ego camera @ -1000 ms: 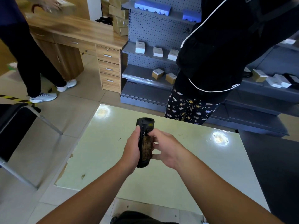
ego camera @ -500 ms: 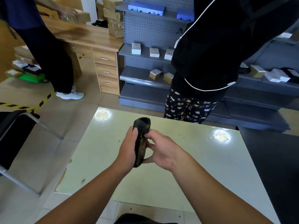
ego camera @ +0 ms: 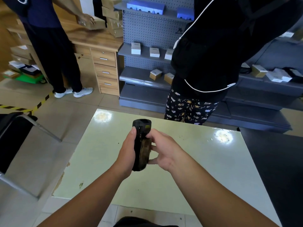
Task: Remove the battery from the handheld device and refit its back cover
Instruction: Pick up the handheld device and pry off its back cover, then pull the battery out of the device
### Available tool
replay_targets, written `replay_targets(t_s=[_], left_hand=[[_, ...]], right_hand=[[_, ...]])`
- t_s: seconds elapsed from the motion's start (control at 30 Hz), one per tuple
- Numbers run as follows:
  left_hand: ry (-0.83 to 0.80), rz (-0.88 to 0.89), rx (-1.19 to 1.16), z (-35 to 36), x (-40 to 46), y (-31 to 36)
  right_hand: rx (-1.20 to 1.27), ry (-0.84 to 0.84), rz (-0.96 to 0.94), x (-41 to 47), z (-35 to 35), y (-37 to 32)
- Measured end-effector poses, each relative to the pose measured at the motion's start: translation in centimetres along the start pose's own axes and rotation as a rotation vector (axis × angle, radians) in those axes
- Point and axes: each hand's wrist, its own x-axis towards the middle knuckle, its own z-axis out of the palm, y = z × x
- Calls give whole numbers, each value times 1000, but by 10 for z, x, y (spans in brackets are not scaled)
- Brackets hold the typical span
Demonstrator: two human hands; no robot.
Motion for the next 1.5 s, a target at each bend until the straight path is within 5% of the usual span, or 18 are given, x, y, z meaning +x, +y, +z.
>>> replay_targets(t_s=[0.07,0.17,0.23,0.37,0.77,1.2,1.5], left_hand=[[-32,-116,-143,3,-1,-4],[-1,-230,-326,6,-2,-8],[-23,-270,-374,5,0,-9],[-106,-304,-386,6,0,-5],[-156,-337,-311,13,-2,-16],[-338,-337,-345,14,13,-20],[-206,-382,-546,-23,39,-34]], right_hand=[[-83,101,-74,-6,0,2],[-435,273,-532,-16,-11,9],[-773,240,-781,-23,-19,13],[-1063,170,-888,-23,-25,21],[-928,-133,-672,-25,-48,-8],[-736,-55,-821,-10,-68,-62],[-650,38,-525,65,-116,-13]])
